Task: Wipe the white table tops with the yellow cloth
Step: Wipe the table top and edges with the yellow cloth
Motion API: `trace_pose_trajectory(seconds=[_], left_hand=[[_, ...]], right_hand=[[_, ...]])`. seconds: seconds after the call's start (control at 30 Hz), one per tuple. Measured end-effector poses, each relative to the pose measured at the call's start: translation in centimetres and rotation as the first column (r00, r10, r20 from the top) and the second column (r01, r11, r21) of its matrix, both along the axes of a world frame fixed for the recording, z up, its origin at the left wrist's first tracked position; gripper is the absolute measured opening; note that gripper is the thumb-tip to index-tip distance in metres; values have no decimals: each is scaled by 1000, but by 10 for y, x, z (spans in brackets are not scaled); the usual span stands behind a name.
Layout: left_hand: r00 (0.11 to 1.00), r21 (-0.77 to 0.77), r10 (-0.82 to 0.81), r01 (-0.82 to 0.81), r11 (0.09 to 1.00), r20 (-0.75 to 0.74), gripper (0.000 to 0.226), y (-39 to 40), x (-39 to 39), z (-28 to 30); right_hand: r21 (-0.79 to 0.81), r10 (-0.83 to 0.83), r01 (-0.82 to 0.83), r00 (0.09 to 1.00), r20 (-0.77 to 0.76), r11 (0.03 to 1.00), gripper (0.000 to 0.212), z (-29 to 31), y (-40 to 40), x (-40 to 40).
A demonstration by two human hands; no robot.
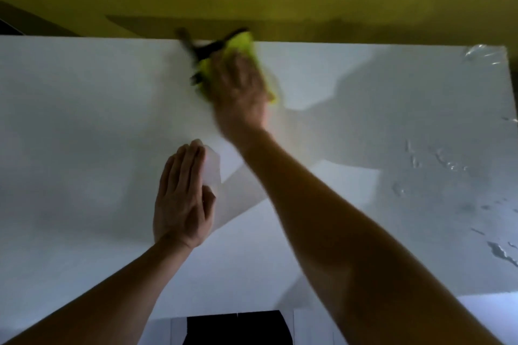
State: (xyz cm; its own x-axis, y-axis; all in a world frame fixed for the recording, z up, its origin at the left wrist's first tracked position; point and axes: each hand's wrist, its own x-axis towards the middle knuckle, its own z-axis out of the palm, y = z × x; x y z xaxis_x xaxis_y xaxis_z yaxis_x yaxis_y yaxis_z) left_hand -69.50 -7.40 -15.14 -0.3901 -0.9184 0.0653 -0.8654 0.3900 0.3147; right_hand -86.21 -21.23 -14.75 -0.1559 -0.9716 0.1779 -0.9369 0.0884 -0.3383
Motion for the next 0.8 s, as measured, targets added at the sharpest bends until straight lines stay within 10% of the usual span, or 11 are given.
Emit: trace_pose_trajectory(seconds=[0.2,0.4,0.63,0.8], left_hand=[[1000,-4,17,-17,1000,0,67,-1,2,0],[1000,-19,0,1,1000,17,67,-1,1,0],[1000,-45,14,-13,999,23,69,0,-1,-2],[1000,-40,11,-10,999,16,69,-1,-2,-2]], right_hand=[[136,351,-332,922,-165,934,62,6,-15,33],[-116,-320,312,946,-55,943,58,-10,-8,-124],[57,-548,548,836,-10,835,62,5,11,-203],[-164,-155,154,988,4,974,50,-7,23,-50]])
